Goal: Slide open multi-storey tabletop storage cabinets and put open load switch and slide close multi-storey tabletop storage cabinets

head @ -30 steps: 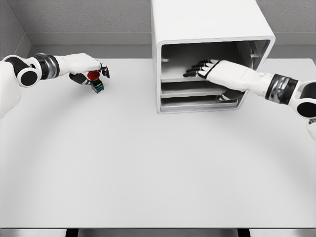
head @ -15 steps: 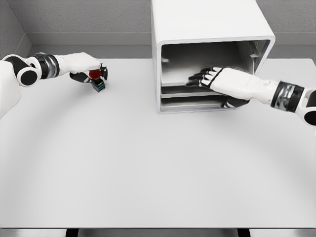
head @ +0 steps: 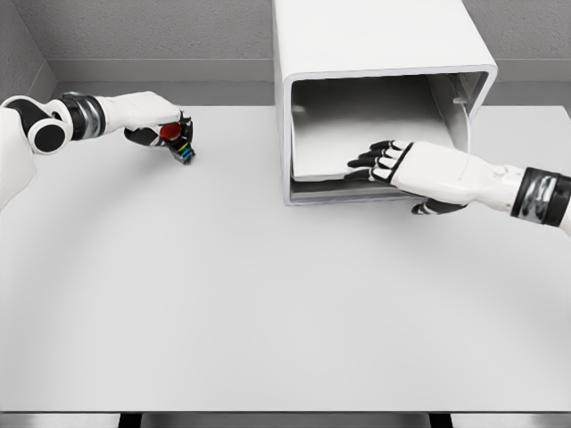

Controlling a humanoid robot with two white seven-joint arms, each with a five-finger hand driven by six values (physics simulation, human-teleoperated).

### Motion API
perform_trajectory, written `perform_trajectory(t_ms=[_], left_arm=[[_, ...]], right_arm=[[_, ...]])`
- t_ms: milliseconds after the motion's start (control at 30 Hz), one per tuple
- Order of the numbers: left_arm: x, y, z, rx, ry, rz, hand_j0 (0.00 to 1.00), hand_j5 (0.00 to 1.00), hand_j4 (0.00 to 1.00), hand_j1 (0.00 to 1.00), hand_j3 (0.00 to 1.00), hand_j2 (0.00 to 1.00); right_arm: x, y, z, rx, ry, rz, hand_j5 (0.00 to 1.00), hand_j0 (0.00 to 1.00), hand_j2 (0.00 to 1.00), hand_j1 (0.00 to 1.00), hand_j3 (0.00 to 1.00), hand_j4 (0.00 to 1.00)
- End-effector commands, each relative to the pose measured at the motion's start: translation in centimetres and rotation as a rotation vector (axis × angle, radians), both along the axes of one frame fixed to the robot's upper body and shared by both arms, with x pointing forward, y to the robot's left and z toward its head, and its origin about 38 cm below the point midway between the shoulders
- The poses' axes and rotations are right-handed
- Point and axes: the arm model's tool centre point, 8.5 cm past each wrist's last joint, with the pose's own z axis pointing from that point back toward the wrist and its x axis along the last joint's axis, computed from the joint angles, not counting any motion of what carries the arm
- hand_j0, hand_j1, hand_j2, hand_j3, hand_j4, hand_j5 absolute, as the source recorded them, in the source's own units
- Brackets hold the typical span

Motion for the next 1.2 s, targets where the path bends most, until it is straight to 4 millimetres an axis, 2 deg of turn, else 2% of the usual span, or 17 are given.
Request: perform_trajectory(t_ms=[0,133,367,467,600,767,900,1167], left_arm=[[0.1,0.0,0.2,-0.008,-0.004,0.003,0.54,0.54,0.54,0.54,0.54,0.54],[0.1,0.2,0.4,-0.006,-0.007,0.006,0.55,0.55,0.55,0.55,0.55,0.55],[-0.1,0.6,0.9,-0.001,-0.021,-0.003,0.55,0.55,0.55,0.55,0.55,0.55],[-0.2,0.4,1.4,0.000,-0.034,-0.018,0.55,0.55,0.55,0.55,0.55,0.55],[-0.5,-0.1,1.9,-0.002,-0.049,-0.045,0.55,0.55,0.55,0.55,0.55,0.55],[-0.9,-0.8,2.7,-0.001,-0.073,-0.082,0.55,0.55,0.55,0.55,0.55,0.55],[-1.1,-1.5,3.1,-0.005,-0.087,-0.108,0.55,0.55,0.55,0.55,0.55,0.55],[-2.3,-3.3,4.0,-0.008,-0.119,-0.189,0.55,0.55,0.55,0.55,0.55,0.55]], right_arm=[[-0.5,-0.3,1.6,-0.003,-0.040,0.010,0.99,0.99,0.99,0.99,0.99,0.99],[-1.2,-1.1,2.1,-0.001,-0.043,0.002,0.99,0.99,0.99,0.99,0.99,0.99],[-2.2,-2.0,1.2,-0.025,-0.015,-0.007,0.99,0.99,0.99,0.99,0.99,0.99],[-2.6,-3.0,0.8,-0.028,-0.003,-0.031,0.99,0.99,0.99,0.99,0.99,0.99],[-2.9,-3.2,0.3,-0.035,0.012,-0.037,0.99,0.99,0.99,0.99,0.99,0.99],[-3.0,-4.3,0.7,-0.040,0.004,-0.063,0.99,0.99,0.99,0.99,0.99,0.99],[-2.8,-5.3,3.1,0.021,-0.036,-0.087,0.99,0.99,0.99,0.99,0.99,0.99],[-2.8,-6.3,5.9,0.091,-0.088,-0.104,0.99,0.99,0.99,0.99,0.99,0.99]])
